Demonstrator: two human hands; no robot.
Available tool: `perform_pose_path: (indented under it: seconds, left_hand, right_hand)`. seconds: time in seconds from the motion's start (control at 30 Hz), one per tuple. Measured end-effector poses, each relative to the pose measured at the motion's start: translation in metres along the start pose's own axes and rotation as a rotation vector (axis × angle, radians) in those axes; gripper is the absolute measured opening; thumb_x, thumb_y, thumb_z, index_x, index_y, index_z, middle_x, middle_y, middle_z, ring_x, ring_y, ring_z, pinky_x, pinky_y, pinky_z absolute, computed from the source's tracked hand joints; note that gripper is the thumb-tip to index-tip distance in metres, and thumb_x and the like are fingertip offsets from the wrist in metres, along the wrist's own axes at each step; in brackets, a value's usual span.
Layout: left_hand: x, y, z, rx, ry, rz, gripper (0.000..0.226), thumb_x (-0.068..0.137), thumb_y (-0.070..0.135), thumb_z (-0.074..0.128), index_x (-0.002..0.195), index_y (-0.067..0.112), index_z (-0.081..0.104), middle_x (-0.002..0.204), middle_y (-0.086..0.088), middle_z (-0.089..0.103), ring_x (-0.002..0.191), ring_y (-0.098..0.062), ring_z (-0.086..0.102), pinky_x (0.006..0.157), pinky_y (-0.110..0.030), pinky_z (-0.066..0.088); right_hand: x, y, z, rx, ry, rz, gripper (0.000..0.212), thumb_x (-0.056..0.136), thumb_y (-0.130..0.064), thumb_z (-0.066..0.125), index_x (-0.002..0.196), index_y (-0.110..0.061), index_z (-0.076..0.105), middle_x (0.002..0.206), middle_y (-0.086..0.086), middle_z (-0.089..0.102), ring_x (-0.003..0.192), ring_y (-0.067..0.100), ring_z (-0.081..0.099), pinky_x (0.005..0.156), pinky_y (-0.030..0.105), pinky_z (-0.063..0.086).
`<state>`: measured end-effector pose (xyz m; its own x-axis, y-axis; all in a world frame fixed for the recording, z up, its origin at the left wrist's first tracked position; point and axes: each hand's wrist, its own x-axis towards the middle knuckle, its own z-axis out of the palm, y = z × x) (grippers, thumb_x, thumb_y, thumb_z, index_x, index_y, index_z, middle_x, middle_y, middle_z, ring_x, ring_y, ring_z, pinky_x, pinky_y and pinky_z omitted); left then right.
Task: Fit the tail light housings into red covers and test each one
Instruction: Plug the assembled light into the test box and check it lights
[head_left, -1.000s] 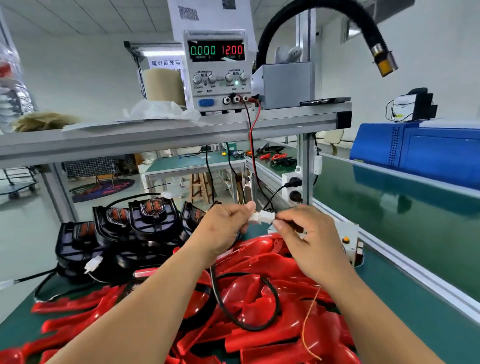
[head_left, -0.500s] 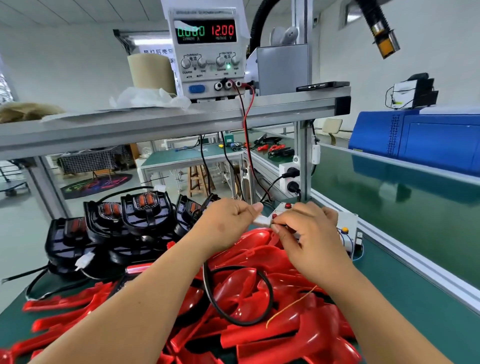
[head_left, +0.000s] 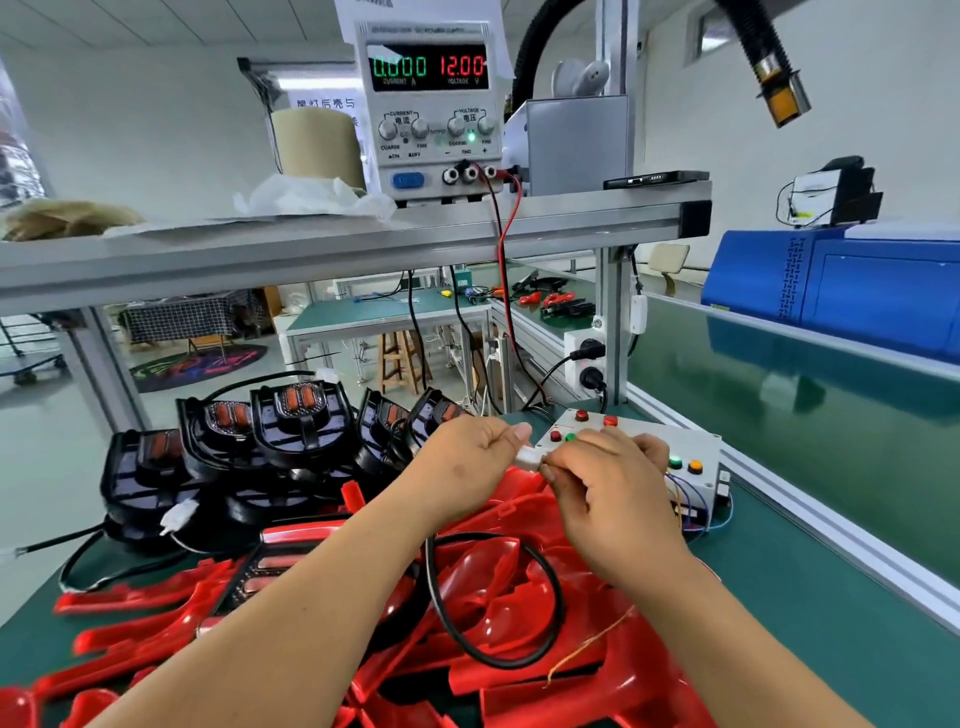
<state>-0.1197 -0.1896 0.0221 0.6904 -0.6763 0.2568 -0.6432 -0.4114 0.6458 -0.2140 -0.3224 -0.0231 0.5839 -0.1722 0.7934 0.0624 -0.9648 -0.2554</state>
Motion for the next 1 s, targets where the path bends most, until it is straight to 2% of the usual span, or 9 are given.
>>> perform_pose_path:
  seconds: [0.1,0.23,0.33,0.43,0.6,0.67,0.73,0.83,1.0]
  left_hand:
    - [-0.008,-0.001,-0.019,0.071,-0.069,-0.034,0.045,0.102,0.047,0.035,0.127,0.021,0.063,0.106,0.005,0.062,0.094,-0.005,0.052,0.084,-0.022,0.04]
    - [-0.047,-0.031,-0.065,-0.136,0.064,-0.119,0.057,0.098,0.042,0.048,0.151,0.039,0.027,0.146,0.022,0.032,0.13,0.001,0.029,0.105,-0.022,0.026]
    - [-0.101,-0.072,-0.092,-0.095,-0.066,-0.232,0.094,0.075,0.061,0.073,0.148,0.054,0.014,0.147,0.031,0.016,0.134,0.005,0.019,0.098,-0.014,0.032]
    - [-0.143,-0.103,-0.104,0.11,-0.34,-0.263,0.133,0.044,0.079,0.076,0.139,0.058,-0.015,0.151,0.032,-0.013,0.144,0.004,-0.003,0.117,-0.025,0.013]
    - [-0.154,-0.121,-0.101,0.157,-0.281,-0.332,0.135,0.047,0.071,0.077,0.133,0.056,-0.026,0.151,0.027,-0.025,0.15,-0.018,-0.012,0.122,-0.047,0.007]
    - [-0.154,-0.121,-0.101,0.164,-0.246,-0.346,0.13,0.055,0.061,0.08,0.131,0.058,-0.026,0.146,0.029,-0.027,0.149,-0.022,-0.014,0.12,-0.051,0.009]
    - [-0.153,-0.124,-0.098,0.184,-0.233,-0.363,0.13,0.061,0.054,0.083,0.129,0.057,-0.029,0.148,0.03,-0.023,0.147,-0.022,-0.01,0.119,-0.05,0.013]
    - [-0.154,-0.129,-0.091,0.274,-0.177,-0.363,0.134,0.065,0.056,0.08,0.135,0.045,-0.035,0.154,0.029,-0.016,0.143,-0.023,0.002,0.119,-0.046,0.019]
    - [-0.158,-0.135,-0.089,0.142,-0.198,-0.375,0.135,0.063,0.066,0.078,0.136,0.047,-0.034,0.148,0.032,-0.032,0.15,-0.026,-0.009,0.12,-0.047,0.017]
  right_hand:
    - [0.006,0.009,0.006,-0.099,-0.094,0.017,0.018,0.089,-0.028,0.058,0.077,-0.026,0.071,0.076,-0.009,0.061,0.081,0.018,0.058,0.066,0.032,0.013]
    - [0.006,0.025,0.022,-0.314,-0.389,0.232,0.024,0.097,-0.035,0.045,0.104,-0.032,0.068,0.104,-0.009,0.061,0.11,0.017,0.052,0.089,0.036,0.024]
    - [0.002,0.032,0.028,-0.433,-0.446,0.275,0.026,0.096,-0.037,0.045,0.107,-0.027,0.067,0.113,-0.004,0.062,0.112,0.02,0.052,0.096,0.039,0.031]
    - [0.004,0.037,0.031,-0.448,-0.401,0.199,0.027,0.095,-0.039,0.046,0.107,-0.029,0.068,0.117,-0.007,0.059,0.114,0.02,0.048,0.094,0.038,0.032]
    - [0.027,0.041,0.039,-0.38,-0.586,0.094,0.028,0.09,-0.042,0.05,0.113,-0.029,0.059,0.156,-0.005,0.03,0.145,0.017,0.023,0.113,0.04,0.021]
    - [0.039,0.043,0.042,-0.376,-0.724,0.108,0.007,0.089,-0.042,0.05,0.09,-0.035,0.048,0.163,-0.005,0.014,0.15,0.015,0.008,0.117,0.042,0.014]
    - [0.049,0.044,0.046,-0.398,-0.844,0.11,0.019,0.09,-0.042,0.045,0.076,-0.035,0.034,0.164,-0.004,0.005,0.151,0.014,-0.002,0.119,0.044,0.009]
    - [0.057,0.045,0.058,-0.439,-0.938,0.13,0.023,0.092,-0.038,0.036,0.104,-0.031,0.054,0.163,-0.003,0.012,0.15,0.013,-0.001,0.119,0.047,0.002]
    - [0.053,0.046,0.069,-0.455,-0.892,0.182,0.053,0.091,-0.037,0.03,0.141,-0.019,0.039,0.16,0.002,0.02,0.149,0.013,0.006,0.119,0.046,0.001]
